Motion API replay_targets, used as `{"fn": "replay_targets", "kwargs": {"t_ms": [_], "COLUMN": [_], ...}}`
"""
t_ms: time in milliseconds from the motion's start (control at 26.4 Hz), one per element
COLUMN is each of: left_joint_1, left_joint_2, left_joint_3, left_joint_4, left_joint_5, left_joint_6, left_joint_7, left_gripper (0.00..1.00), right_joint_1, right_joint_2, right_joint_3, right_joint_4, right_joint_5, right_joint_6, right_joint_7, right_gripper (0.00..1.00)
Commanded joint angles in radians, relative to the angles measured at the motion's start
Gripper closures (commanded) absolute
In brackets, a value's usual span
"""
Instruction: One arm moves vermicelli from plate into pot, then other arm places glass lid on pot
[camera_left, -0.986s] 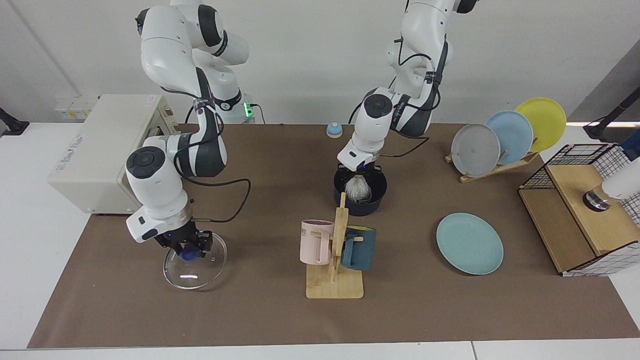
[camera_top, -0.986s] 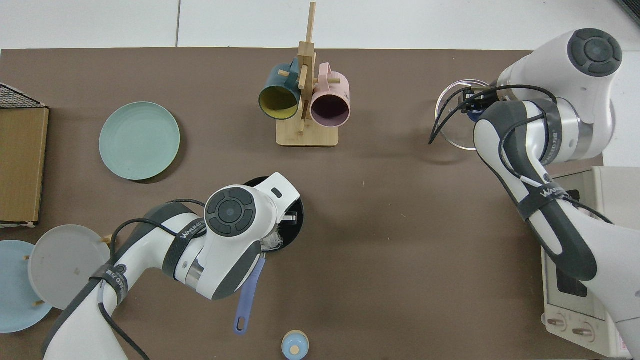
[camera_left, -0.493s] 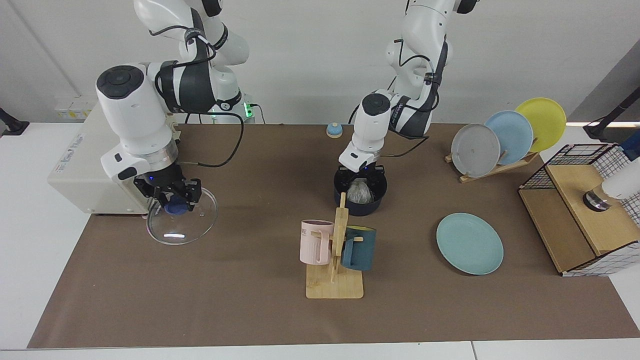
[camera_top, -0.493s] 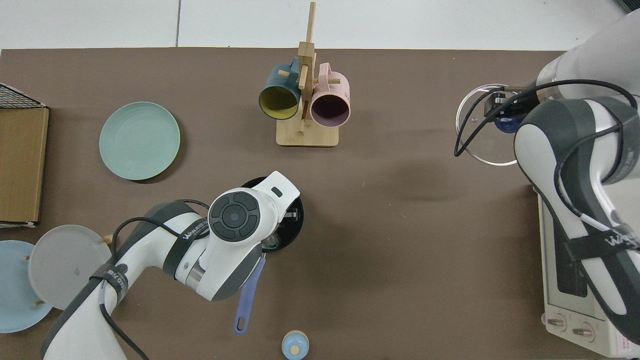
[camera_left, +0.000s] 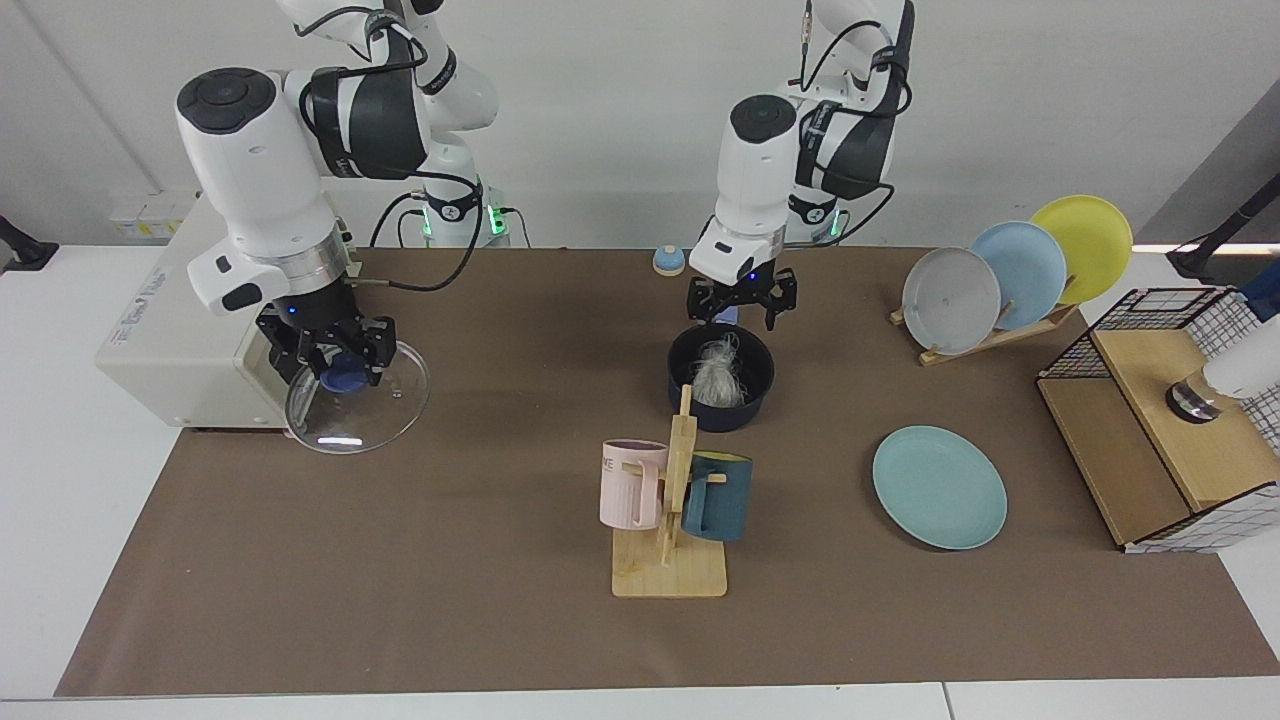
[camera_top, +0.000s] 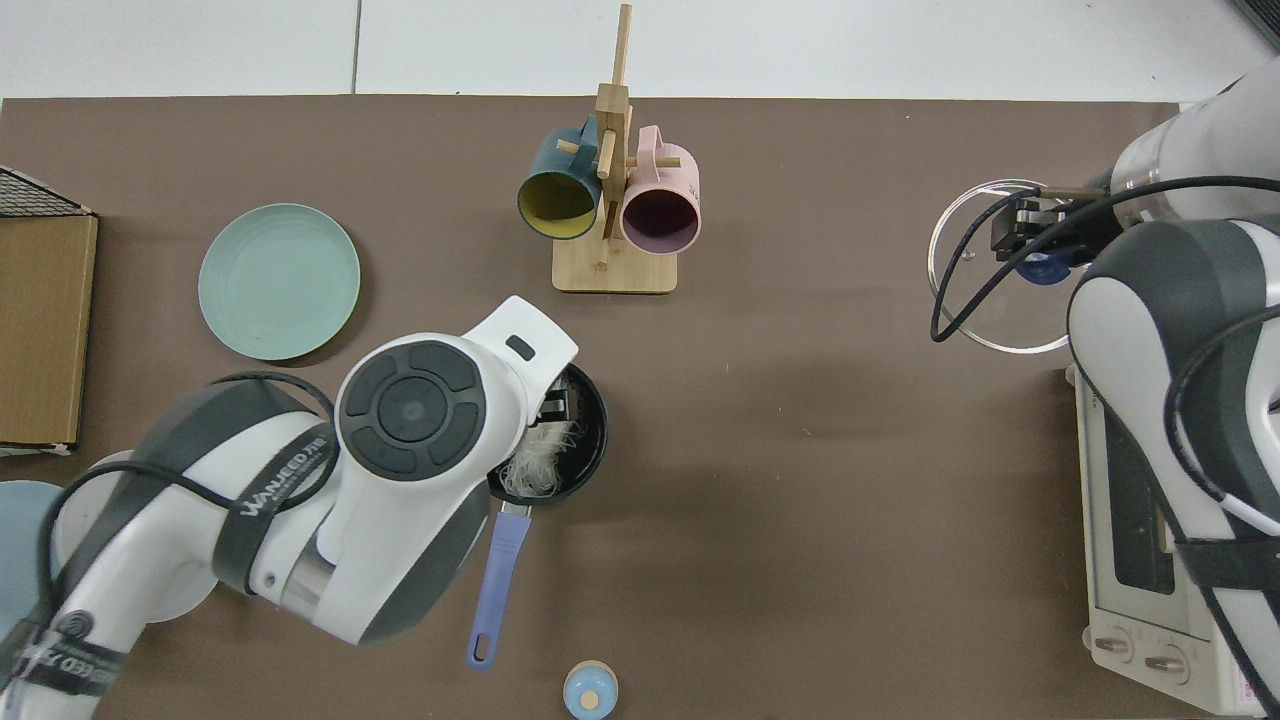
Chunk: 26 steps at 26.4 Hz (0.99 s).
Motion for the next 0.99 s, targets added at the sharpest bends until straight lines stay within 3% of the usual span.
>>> {"fn": "replay_targets", "kwargs": {"t_ms": [0, 227, 493, 607, 796, 948], "left_joint_1": [0.005, 0.005, 0.006, 0.006, 0.005, -0.006], "left_joint_2": [0.027, 0.039, 0.042, 0.037, 0.028, 0.025], "left_joint_3": [0.137, 0.352, 0.499, 0.524, 0.522, 0.504], "left_joint_4": [0.05, 0.061, 0.082, 0.114, 0.257, 0.326], "left_joint_5": [-0.027, -0.122, -0.123, -0.12, -0.116, -0.062], "left_joint_6": [-0.012, -0.002, -0.004, -0.036, -0.223, -0.315], "left_joint_7": [0.211, 0.572, 0.826, 0.857, 0.83, 0.801], "left_gripper": [0.0, 0.0, 0.0, 0.0, 0.0, 0.0], "right_joint_1": [0.093, 0.243, 0.406, 0.464, 0.574, 0.637], "right_joint_2": [-0.04, -0.04, -0.02, 0.006, 0.073, 0.15], "right_joint_3": [0.002, 0.002, 0.001, 0.001, -0.006, -0.003], "right_joint_4": [-0.042, -0.039, -0.032, -0.029, -0.006, 0.066], "right_joint_5": [0.009, 0.007, -0.013, -0.014, -0.014, -0.08], "right_joint_6": [0.016, 0.016, 0.042, 0.081, 0.132, 0.104], "right_joint_7": [0.142, 0.307, 0.495, 0.577, 0.695, 0.768], "right_gripper": [1.0, 1.0, 1.0, 1.0, 1.0, 1.0]}}
